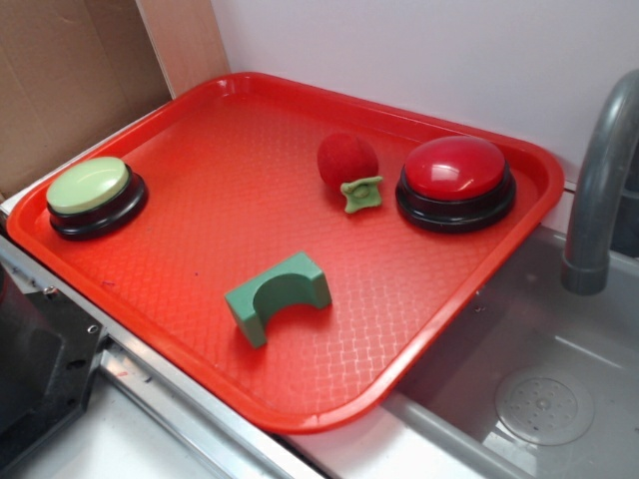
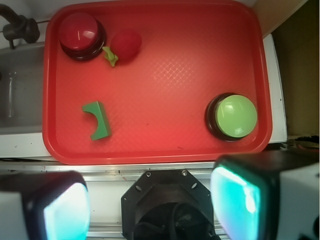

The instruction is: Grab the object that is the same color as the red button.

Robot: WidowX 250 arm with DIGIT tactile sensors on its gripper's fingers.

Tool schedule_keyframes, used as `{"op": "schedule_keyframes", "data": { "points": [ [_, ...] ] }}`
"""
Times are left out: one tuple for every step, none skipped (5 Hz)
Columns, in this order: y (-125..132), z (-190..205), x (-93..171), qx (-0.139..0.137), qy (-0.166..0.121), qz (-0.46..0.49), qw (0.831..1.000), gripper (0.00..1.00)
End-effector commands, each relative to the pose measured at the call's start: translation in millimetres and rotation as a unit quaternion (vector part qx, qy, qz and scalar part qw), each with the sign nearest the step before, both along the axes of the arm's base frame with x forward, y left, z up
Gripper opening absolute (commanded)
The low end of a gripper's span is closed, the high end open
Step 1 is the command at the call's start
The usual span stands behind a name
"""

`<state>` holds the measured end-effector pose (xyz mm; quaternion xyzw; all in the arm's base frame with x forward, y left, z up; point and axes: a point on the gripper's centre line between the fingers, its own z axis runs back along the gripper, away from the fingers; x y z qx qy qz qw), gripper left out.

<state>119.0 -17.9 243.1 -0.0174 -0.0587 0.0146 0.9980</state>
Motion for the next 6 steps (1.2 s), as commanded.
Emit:
{"op": "schedule_keyframes", "data": {
  "points": [
    [0,0,0,0.0,0.0,0.0,1.0,1.0],
    [2,-8,20,0.045,-0.008,-0.071,0.996,1.0],
    [-1,-20,48,0.07,-0.012,-0.142,0.987,1.0],
    [-1,-32,74,0.089,-0.037,-0.171,0.981,1.0],
    [-2,-44,99,0.105,-0.061,-0.18,0.976,1.0],
    [2,-68,130,0.099,-0.08,-0.214,0.968,1.0]
  ]
}}
